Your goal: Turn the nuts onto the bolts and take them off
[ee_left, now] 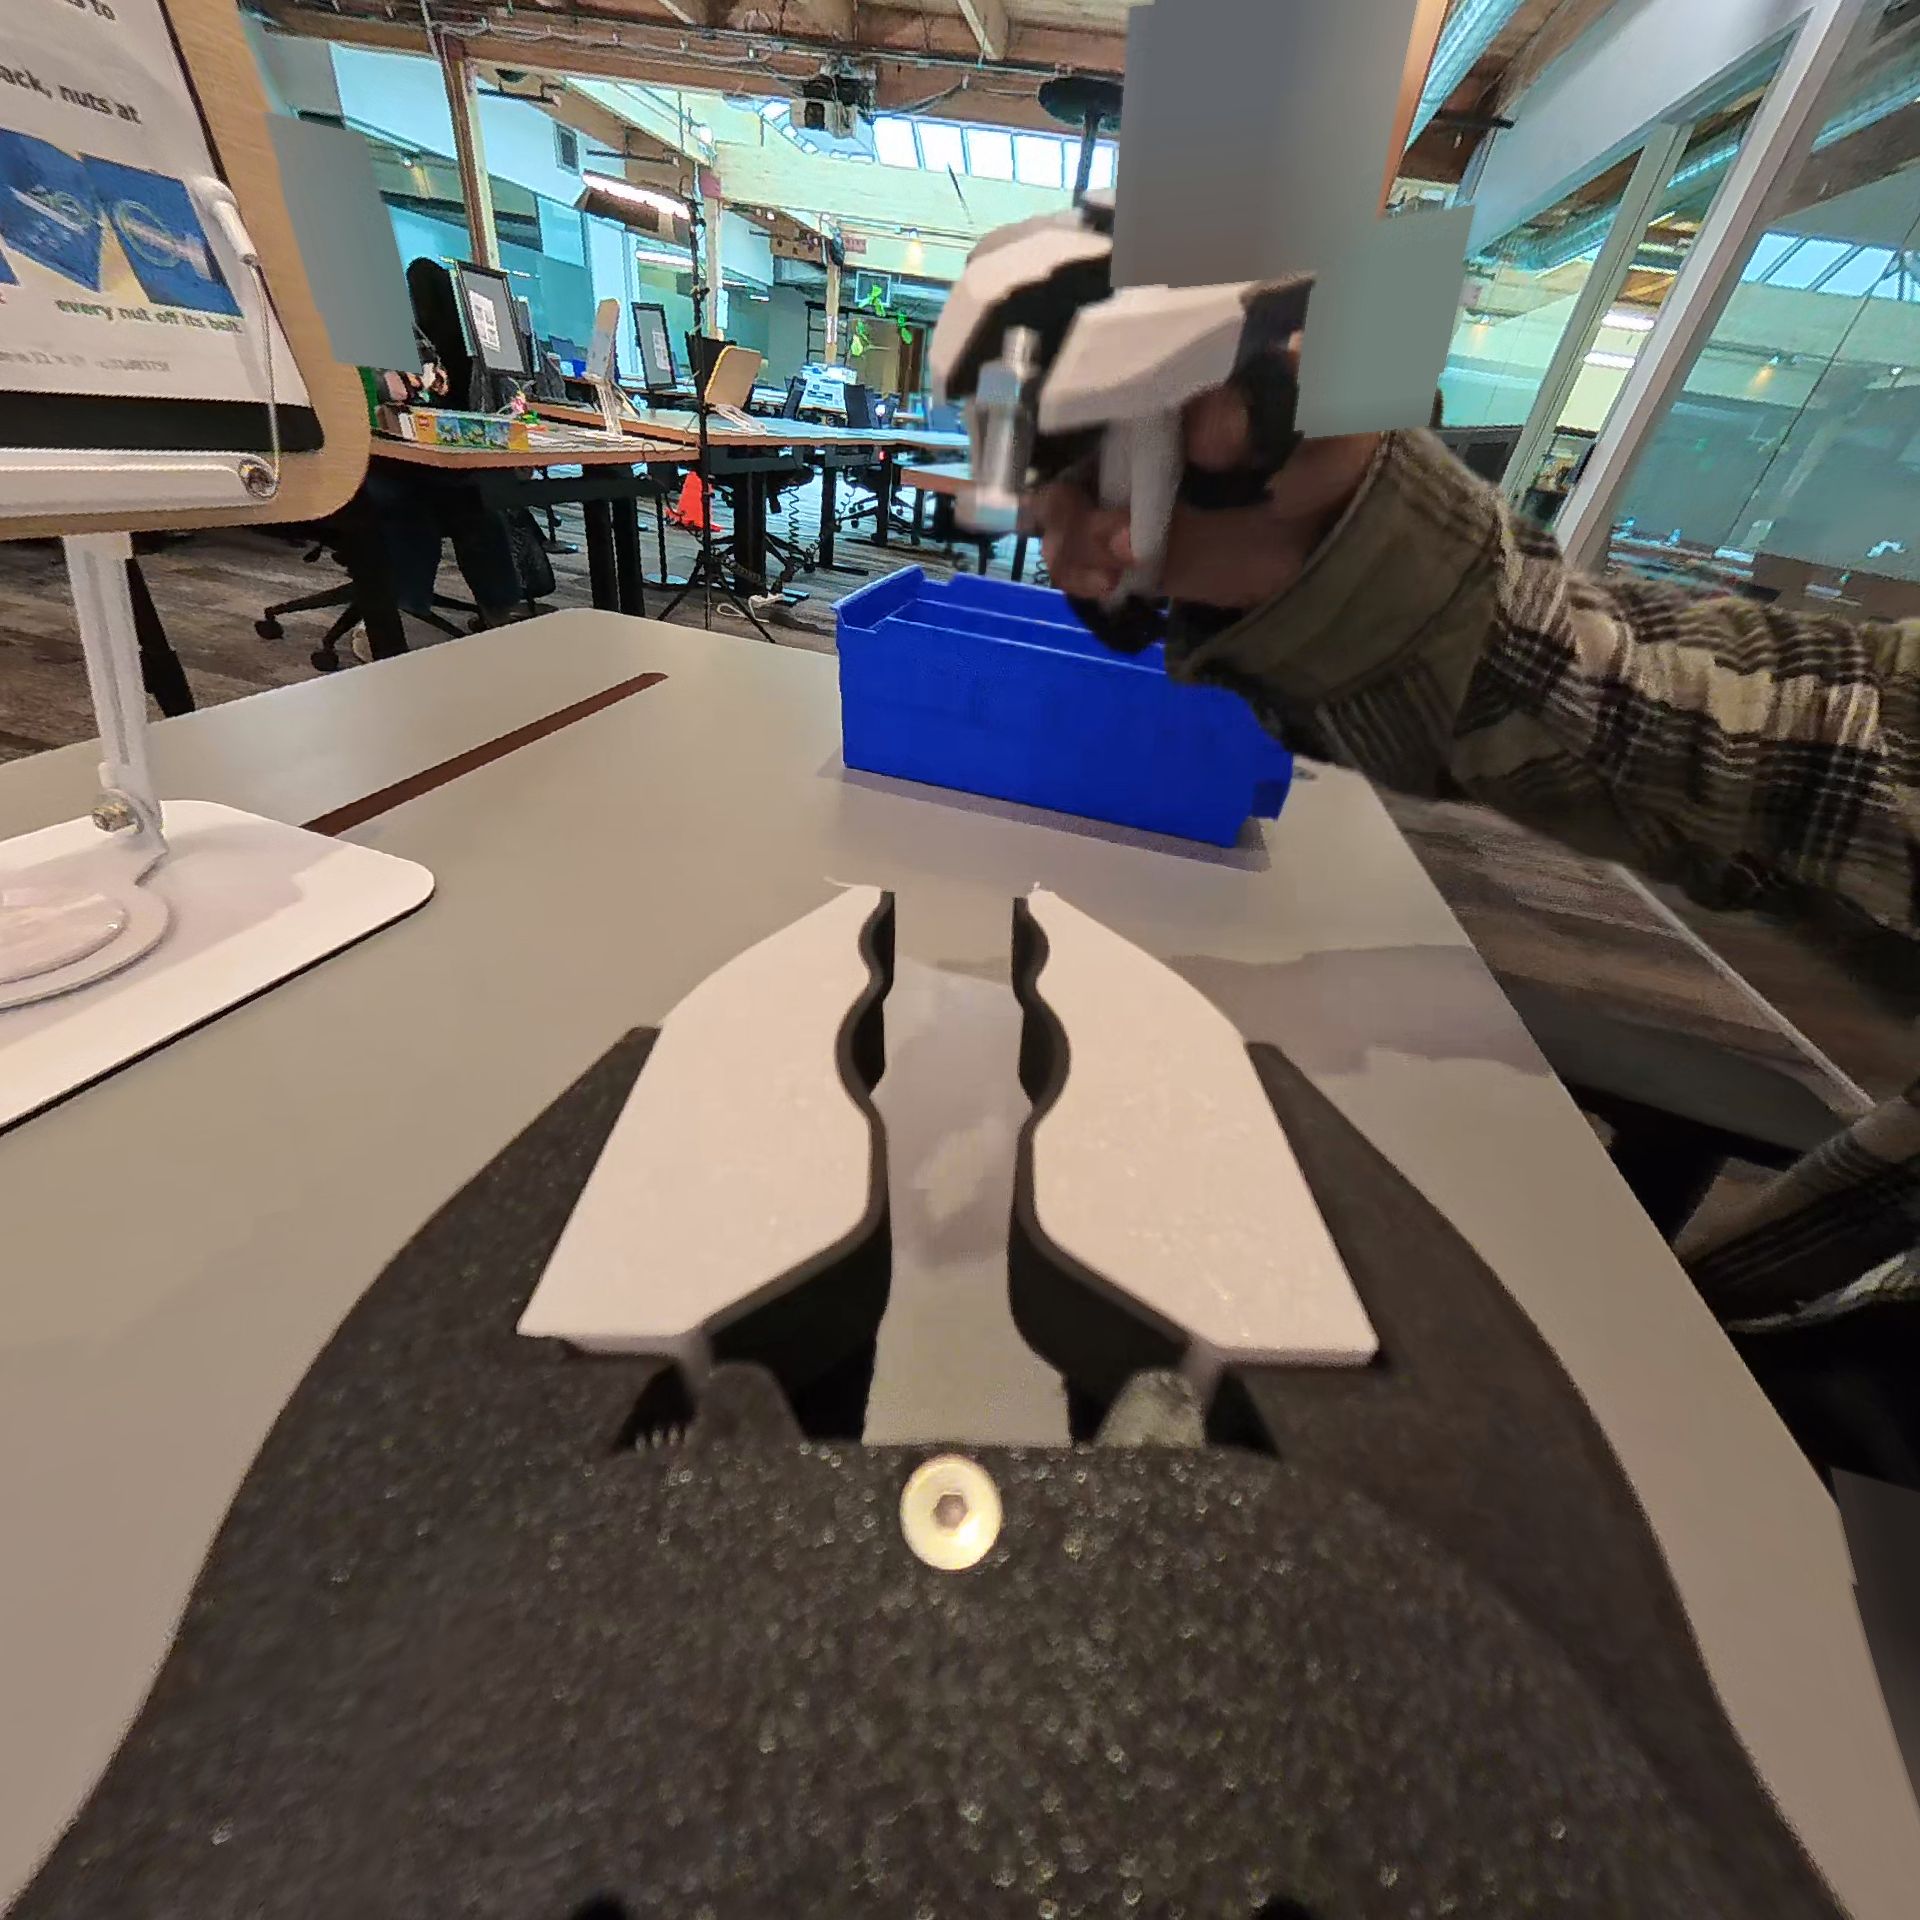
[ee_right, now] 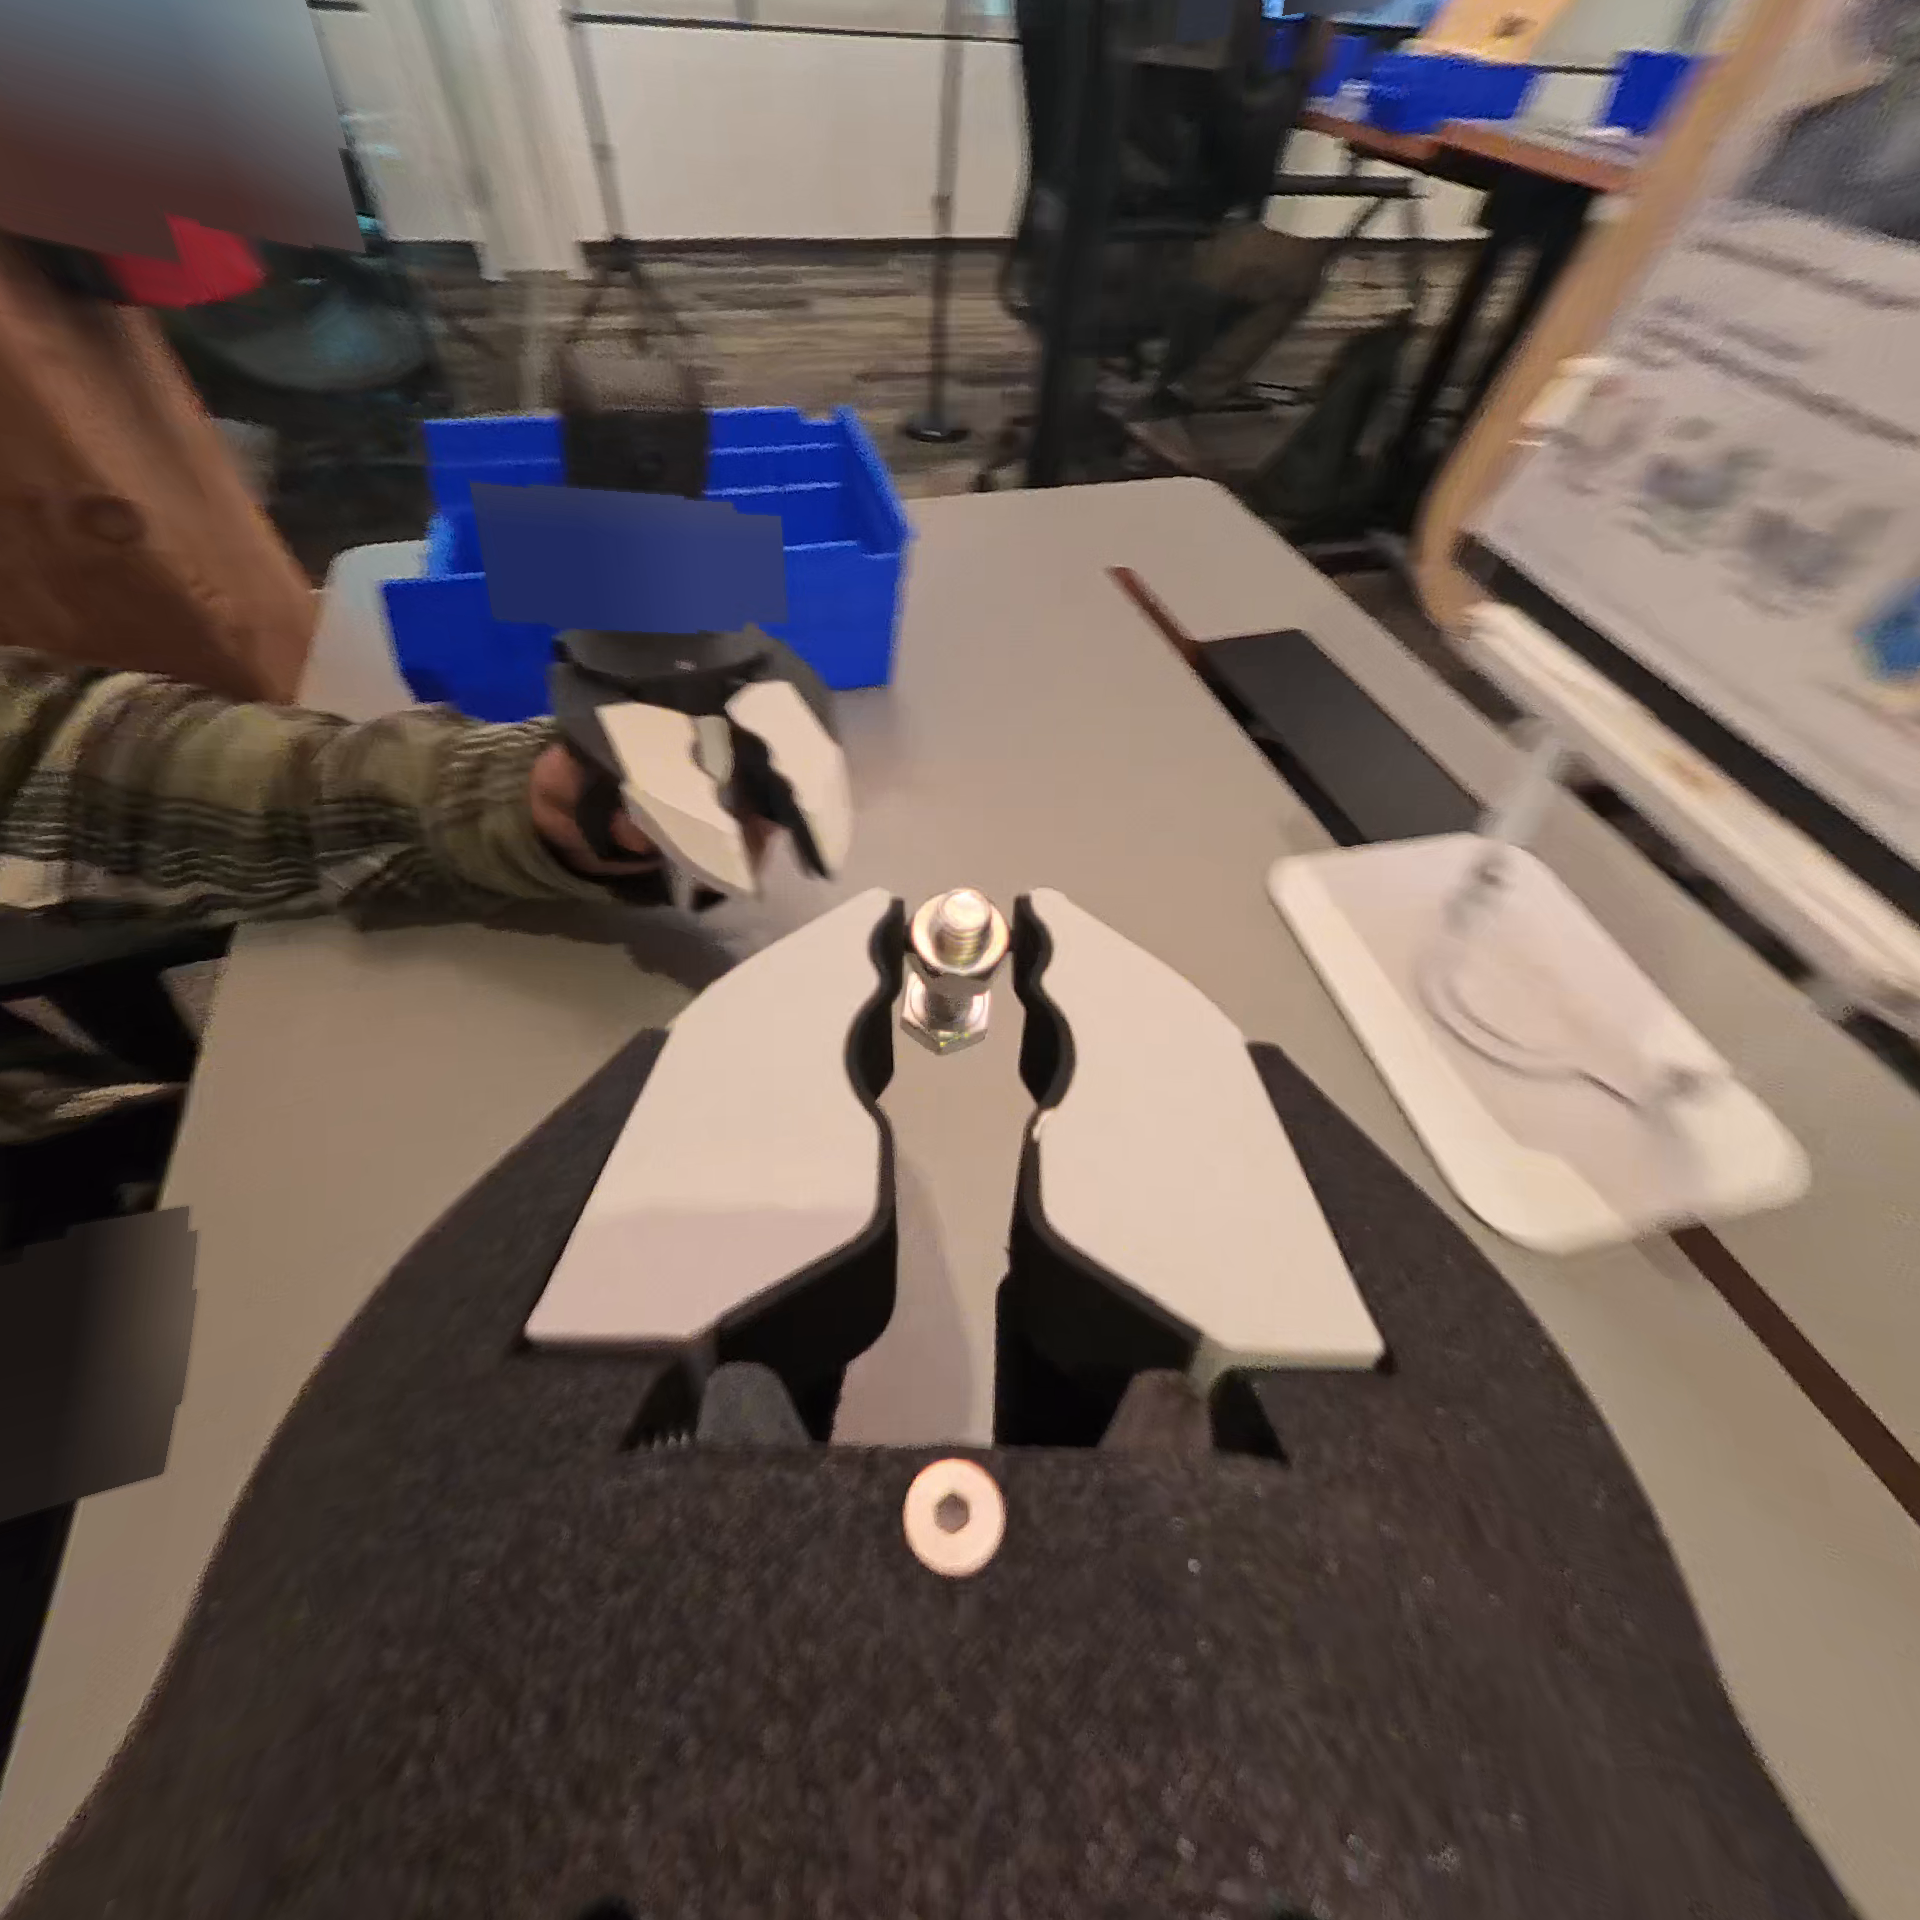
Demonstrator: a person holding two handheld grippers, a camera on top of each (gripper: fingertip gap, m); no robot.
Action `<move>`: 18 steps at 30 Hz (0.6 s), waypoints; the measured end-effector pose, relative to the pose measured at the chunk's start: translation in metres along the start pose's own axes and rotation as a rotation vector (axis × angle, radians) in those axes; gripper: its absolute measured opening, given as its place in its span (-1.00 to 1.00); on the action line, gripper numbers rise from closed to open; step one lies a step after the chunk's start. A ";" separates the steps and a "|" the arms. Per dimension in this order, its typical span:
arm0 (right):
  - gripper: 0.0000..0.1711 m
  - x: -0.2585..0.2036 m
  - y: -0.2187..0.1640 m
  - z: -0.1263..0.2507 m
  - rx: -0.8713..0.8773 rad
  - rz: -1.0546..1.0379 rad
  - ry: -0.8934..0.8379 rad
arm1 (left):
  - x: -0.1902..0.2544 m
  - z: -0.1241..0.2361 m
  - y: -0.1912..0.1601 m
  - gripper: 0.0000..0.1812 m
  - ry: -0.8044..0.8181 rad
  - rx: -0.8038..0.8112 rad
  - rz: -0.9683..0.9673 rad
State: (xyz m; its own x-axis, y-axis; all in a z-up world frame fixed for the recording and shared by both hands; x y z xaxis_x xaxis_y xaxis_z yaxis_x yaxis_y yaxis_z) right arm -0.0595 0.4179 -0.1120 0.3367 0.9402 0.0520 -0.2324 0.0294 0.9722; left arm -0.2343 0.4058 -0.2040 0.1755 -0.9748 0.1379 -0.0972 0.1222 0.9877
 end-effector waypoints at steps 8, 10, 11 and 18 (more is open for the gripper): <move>-0.77 0.080 -0.035 0.206 -0.069 -0.135 -0.590 | 0.002 0.000 -0.001 -0.80 -0.011 0.003 0.004; -0.77 0.090 -0.064 0.235 -0.077 -0.210 -0.675 | 0.002 -0.001 -0.002 -0.81 -0.011 0.000 0.002; -0.77 0.094 -0.081 0.244 -0.088 -0.239 -0.707 | 0.002 -0.001 -0.002 -0.83 -0.011 0.001 -0.001; -0.77 0.117 -0.172 0.256 -0.130 -0.405 -0.787 | 0.005 -0.001 -0.002 -0.88 -0.008 0.011 -0.028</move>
State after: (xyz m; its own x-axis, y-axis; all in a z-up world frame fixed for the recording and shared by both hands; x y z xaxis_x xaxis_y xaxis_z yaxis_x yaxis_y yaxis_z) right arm 0.2532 0.4356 -0.2150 0.9330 0.3454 -0.1013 -0.0452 0.3917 0.9190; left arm -0.2327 0.4009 -0.2049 0.1708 -0.9792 0.1092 -0.1035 0.0924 0.9903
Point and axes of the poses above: each gripper's, where its closed fingertips meet, z back along the fingers, y out of its top, x = y × z across the jaws, the point moved 5 cm from there along z, back along the fingers, and after that the axes turned 5 degrees about x, right-handed, at the moved point
